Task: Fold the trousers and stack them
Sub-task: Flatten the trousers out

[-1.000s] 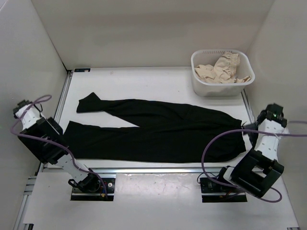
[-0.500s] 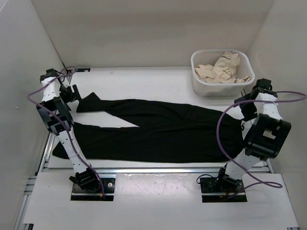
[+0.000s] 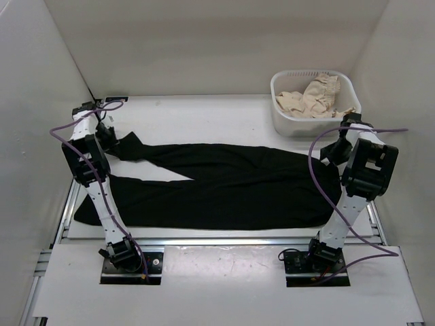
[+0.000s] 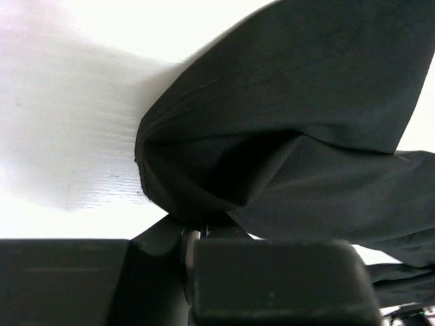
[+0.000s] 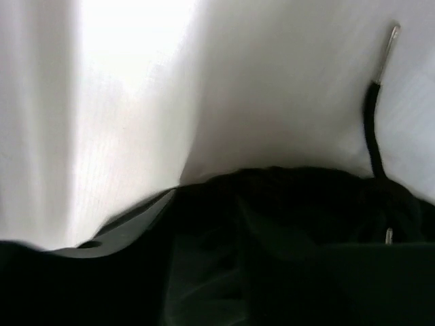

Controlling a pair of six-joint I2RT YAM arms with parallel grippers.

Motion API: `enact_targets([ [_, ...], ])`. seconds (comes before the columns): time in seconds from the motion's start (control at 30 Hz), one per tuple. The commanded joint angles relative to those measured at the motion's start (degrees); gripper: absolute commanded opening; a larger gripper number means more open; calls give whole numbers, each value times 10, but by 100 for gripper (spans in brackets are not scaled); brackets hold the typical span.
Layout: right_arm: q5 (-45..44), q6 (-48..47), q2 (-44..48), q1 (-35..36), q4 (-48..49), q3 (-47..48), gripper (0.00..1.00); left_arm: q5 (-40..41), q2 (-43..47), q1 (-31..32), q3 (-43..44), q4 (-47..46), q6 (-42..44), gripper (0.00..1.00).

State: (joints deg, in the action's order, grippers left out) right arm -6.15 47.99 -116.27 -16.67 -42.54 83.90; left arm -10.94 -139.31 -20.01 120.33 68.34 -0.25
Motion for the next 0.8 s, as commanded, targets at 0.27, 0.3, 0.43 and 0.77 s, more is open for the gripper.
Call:
enact_targets([
  [0.27, -62, -36, 62, 9, -31, -15, 0, 94, 118, -1, 32, -18, 3, 14],
  [0.3, -75, -46, 97, 9, -31, -15, 0, 104, 134, -1, 32, -18, 3, 14],
  [0.43, -108, -90, 177, 9, -30, -29, 0, 133, 195, -13, 5, 1, 3, 14],
  [0.77, -70, -144, 277, 9, 7, -73, 0, 102, 208, -56, -44, 71, 3, 21],
])
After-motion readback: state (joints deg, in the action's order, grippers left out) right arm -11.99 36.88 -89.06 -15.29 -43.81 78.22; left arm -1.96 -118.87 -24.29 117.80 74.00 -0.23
